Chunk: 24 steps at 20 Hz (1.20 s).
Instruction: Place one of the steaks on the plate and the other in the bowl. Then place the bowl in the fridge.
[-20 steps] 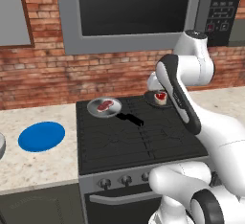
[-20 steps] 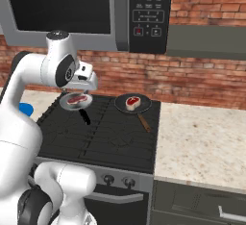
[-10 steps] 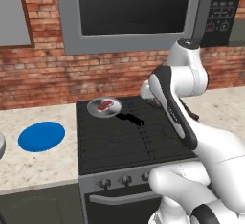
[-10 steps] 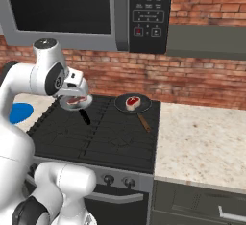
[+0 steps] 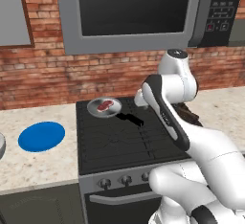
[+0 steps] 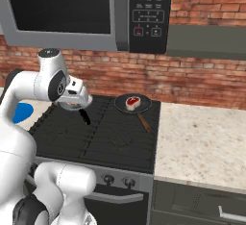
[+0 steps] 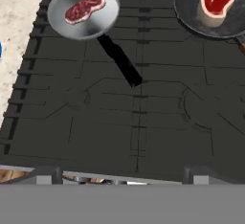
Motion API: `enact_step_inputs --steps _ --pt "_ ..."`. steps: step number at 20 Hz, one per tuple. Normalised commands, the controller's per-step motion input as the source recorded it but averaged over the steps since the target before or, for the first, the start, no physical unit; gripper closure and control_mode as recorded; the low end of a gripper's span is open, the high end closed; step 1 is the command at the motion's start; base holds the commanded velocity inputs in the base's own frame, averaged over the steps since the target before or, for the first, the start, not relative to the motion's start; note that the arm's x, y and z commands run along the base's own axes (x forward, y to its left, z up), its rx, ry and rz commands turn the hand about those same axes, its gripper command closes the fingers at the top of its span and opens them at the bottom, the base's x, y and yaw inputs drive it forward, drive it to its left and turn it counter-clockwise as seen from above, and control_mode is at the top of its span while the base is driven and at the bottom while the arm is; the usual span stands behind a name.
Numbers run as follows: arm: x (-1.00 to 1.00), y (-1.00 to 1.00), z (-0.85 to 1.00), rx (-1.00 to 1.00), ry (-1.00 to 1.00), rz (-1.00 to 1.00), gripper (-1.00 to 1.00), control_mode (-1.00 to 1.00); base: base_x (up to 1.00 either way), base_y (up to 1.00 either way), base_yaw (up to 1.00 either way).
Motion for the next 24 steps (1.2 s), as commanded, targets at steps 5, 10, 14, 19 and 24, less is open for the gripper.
enact_step_inputs --steps 5,10,14,19,24 --pt "0.18 -0.62 -0.33 0.00 0.04 0.00 -1.00 -1.00 0.00 0.00 0.00" --pt "0.29 -0.50 -0.19 0.00 0.00 0.00 -1.00 -1.00 0.00 0.00 0.00" --pt "0.39 -0.33 -0.13 0.00 0.00 0.00 -1.00 -1.00 0.00 0.00 0.00" --pt "0.47 -0.25 -0.04 0.00 0.00 0.00 -1.00 -1.00 0.00 0.00 0.00" --pt "0.45 -0.28 -0.08 0.00 0.00 0.00 -1.00 -1.00 0.00 0.00 0.00"
